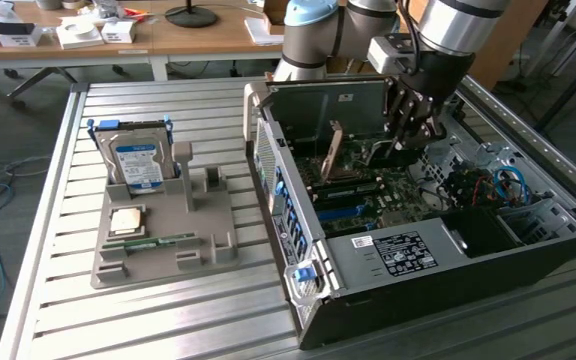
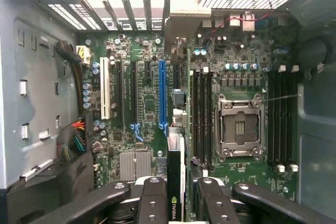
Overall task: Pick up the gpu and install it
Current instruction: 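Insert the gpu into the slot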
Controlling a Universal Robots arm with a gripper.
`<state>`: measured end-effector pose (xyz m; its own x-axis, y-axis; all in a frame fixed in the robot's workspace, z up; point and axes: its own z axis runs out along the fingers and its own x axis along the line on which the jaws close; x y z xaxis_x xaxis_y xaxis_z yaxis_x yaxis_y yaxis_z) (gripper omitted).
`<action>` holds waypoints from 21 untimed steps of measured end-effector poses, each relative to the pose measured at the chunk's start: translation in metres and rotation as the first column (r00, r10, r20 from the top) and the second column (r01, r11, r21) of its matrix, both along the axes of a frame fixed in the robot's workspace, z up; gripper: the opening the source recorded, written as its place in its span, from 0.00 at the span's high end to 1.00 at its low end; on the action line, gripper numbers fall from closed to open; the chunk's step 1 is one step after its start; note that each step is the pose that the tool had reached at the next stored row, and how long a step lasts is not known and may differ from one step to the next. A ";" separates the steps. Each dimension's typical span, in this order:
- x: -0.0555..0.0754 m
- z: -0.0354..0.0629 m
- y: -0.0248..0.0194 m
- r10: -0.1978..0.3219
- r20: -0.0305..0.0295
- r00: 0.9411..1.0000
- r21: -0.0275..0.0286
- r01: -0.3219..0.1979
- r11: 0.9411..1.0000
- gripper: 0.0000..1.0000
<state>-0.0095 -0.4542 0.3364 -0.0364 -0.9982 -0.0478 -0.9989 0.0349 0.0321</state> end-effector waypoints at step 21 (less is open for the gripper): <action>0.000 -0.0281 -0.0024 0.005 0.000 1.000 0.007 -0.005 1.000 0.73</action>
